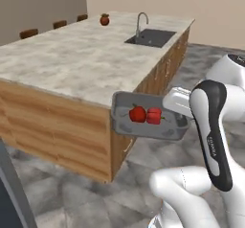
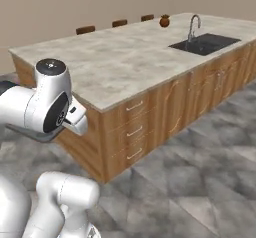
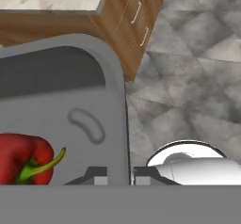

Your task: Take the bell pepper and bell pepper out of the freezer and place them in the tupperware container on the counter. Then put the tupperware containing the vegetables back in the freezer.

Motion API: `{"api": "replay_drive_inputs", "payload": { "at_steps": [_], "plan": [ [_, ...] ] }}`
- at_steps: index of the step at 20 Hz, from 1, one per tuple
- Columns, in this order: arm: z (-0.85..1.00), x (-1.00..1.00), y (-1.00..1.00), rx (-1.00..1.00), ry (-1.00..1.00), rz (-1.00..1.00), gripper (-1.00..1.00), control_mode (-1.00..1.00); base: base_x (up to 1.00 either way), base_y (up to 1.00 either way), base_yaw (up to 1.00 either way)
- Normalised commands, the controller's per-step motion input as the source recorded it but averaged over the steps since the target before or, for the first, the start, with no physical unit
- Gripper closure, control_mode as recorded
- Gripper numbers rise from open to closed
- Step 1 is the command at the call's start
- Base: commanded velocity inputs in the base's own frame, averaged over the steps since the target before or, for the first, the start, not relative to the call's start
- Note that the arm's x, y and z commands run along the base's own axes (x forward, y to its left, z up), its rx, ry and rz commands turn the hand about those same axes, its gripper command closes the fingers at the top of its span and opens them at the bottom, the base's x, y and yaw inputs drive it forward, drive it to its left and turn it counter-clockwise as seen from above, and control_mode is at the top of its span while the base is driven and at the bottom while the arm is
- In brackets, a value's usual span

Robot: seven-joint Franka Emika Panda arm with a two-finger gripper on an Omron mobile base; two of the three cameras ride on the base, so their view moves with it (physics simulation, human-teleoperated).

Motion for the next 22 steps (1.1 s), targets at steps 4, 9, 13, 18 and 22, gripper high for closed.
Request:
{"api": "replay_drive_inputs", "payload": {
  "at_steps": [4,9,13,18,22],
  "plan": [
    [0.0,0.0,0.0,0.0,0.0,0.0,1.0,1.0,1.0,0.0,0.67],
    [0.0,0.0,0.0,0.0,0.0,0.0,1.0,1.0,1.0,0.0,0.67],
    [0.0,0.0,0.0,0.0,0.0,0.0,1.0,1.0,1.0,0.0,0.68],
    [0.0,0.0,0.0,0.0,0.0,0.0,1.0,1.0,1.0,0.0,0.65],
    [0.0,0.0,0.0,0.0,0.0,0.0,1.0,1.0,1.0,0.0,0.6]
  ]
}}
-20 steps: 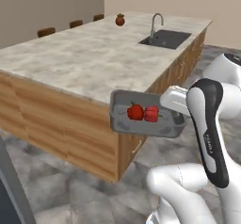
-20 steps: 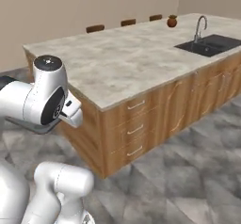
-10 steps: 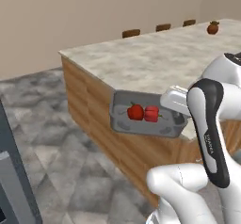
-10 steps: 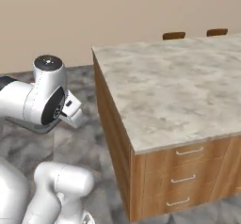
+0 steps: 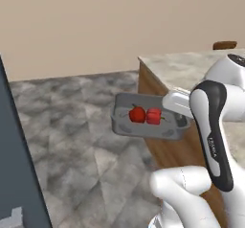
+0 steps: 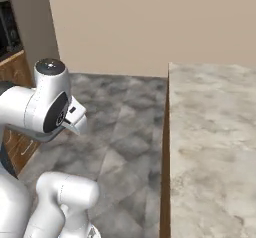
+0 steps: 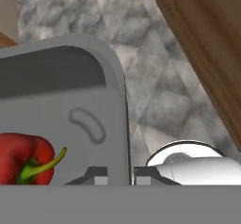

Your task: Take the bell pepper and bell pepper out of the freezer and place them in the tupperware container on the counter. Then put the tupperware containing the vegetables back in the freezer.

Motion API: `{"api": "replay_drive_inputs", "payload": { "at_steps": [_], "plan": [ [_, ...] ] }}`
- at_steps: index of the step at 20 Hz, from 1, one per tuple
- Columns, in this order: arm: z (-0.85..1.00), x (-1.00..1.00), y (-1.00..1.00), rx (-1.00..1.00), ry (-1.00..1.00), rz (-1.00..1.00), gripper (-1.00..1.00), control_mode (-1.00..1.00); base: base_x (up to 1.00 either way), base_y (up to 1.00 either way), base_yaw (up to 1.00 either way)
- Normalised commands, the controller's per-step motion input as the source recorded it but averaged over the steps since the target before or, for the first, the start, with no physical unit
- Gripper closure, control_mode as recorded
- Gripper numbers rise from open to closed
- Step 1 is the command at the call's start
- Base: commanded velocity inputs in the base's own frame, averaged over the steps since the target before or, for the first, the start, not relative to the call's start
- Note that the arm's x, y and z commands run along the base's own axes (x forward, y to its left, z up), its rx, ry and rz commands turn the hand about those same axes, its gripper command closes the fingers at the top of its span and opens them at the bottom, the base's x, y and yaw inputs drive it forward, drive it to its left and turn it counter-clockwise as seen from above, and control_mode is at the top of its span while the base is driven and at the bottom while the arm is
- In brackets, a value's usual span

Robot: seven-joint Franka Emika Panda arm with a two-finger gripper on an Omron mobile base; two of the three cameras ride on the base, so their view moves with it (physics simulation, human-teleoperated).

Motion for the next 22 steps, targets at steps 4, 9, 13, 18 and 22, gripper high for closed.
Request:
{"api": "replay_drive_inputs", "payload": {
  "at_steps": [4,9,13,18,22],
  "plan": [
    [0.0,0.0,0.0,0.0,0.0,0.0,1.0,1.0,1.0,0.0,0.56],
    [0.0,0.0,0.0,0.0,0.0,0.0,1.0,1.0,0.88,0.0,0.61],
    [0.0,0.0,0.0,0.0,0.0,0.0,1.0,1.0,0.32,0.0,0.78],
    [0.0,0.0,0.0,0.0,0.0,0.0,1.0,1.0,0.11,0.0,0.84],
    [0.0,0.0,0.0,0.0,0.0,0.0,1.0,1.0,0.35,0.0,0.76]
  ]
}}
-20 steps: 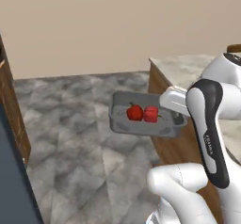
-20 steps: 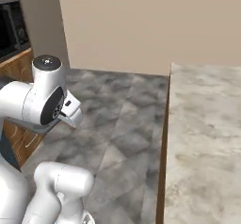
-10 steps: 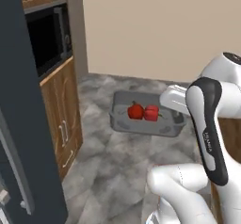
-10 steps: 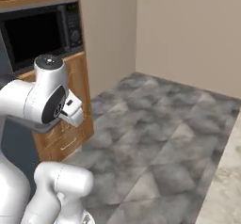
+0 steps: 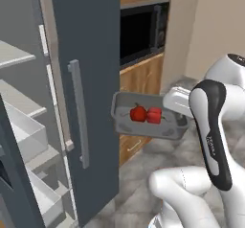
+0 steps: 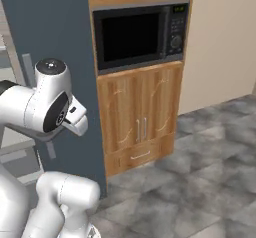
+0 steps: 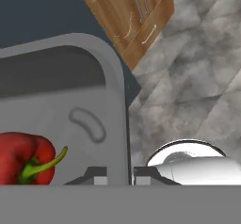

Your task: Take the bell pepper and bell pepper out of the freezer and place them in the tupperware container on the counter. Then put the tupperware containing the vegetables back in the freezer.

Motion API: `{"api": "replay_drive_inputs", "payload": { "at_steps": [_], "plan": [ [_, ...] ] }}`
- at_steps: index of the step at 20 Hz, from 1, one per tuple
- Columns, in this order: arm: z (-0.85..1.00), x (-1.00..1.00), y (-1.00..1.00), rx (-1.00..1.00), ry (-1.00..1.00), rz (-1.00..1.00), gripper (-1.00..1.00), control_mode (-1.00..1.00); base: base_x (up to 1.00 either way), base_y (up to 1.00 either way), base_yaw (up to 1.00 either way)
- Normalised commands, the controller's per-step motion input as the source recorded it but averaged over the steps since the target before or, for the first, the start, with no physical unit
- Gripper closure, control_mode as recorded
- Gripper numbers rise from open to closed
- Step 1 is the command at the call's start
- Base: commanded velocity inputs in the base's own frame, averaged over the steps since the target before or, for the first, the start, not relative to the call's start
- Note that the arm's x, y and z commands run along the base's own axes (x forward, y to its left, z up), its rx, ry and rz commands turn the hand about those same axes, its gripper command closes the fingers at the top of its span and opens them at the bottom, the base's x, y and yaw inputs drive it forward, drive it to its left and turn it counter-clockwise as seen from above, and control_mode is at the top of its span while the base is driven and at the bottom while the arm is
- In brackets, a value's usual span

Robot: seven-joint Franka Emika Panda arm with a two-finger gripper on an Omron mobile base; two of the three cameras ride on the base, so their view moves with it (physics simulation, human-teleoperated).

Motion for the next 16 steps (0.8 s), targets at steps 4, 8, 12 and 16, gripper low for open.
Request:
{"api": "replay_drive_inputs", "payload": {
  "at_steps": [4,8,12,16],
  "plan": [
    [0.0,0.0,0.0,0.0,0.0,0.0,1.0,1.0,0.41,-0.05,0.67],
    [0.0,0.0,0.0,0.0,0.0,0.0,1.0,1.0,0.59,-0.24,0.57],
    [0.0,0.0,0.0,0.0,0.0,0.0,1.0,1.0,0.78,-0.29,0.46],
    [0.0,0.0,0.0,0.0,0.0,0.0,1.0,1.0,0.57,-0.13,0.38]
  ]
}}
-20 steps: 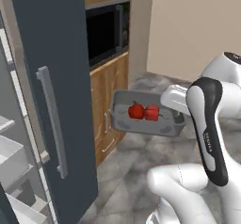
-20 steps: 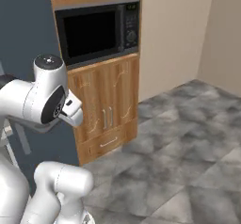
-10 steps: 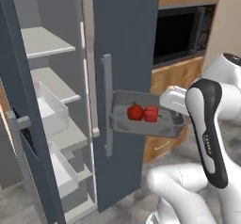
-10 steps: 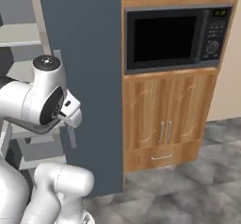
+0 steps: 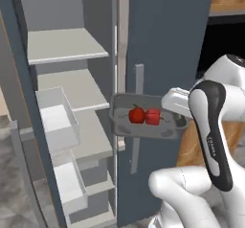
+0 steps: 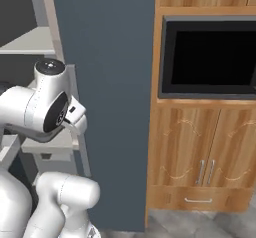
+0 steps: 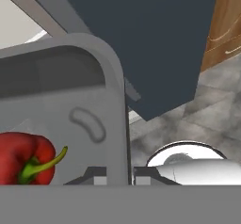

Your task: Take the bell pepper and bell pepper out of the freezer and place them in the tupperware container on the counter. Then put the tupperware containing the vegetables back in the freezer.

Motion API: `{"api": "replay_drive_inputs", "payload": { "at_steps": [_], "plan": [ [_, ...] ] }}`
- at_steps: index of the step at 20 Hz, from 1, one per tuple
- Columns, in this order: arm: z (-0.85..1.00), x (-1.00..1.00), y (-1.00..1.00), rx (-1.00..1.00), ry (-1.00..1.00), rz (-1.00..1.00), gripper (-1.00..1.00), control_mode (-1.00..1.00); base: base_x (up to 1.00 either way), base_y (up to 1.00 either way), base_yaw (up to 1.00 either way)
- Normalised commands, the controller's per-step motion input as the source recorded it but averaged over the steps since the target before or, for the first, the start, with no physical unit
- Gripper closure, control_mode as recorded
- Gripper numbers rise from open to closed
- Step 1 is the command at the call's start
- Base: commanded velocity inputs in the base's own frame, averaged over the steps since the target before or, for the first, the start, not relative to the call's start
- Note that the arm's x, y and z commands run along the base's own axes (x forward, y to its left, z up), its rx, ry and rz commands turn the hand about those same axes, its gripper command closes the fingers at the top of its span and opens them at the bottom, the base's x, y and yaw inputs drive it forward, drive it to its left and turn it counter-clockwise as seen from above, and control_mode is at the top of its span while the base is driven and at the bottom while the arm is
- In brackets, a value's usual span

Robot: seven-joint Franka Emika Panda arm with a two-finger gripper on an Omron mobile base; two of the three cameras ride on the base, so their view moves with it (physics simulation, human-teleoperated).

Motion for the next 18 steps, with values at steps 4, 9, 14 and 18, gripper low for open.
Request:
{"api": "replay_drive_inputs", "payload": {
  "at_steps": [4,9,14,18],
  "plan": [
    [0.0,0.0,0.0,0.0,0.0,0.0,1.0,1.0,0.46,0.0,0.28],
    [0.0,0.0,0.0,0.0,0.0,0.0,1.0,1.0,0.66,0.0,0.15],
    [0.05,-0.03,0.03,0.01,0.0,0.0,1.0,-1.0,0.13,0.11,0.04],
    [0.6,-0.38,0.13,0.11,0.0,-0.01,1.0,-1.0,0.0,0.0,0.0]
  ]
}}
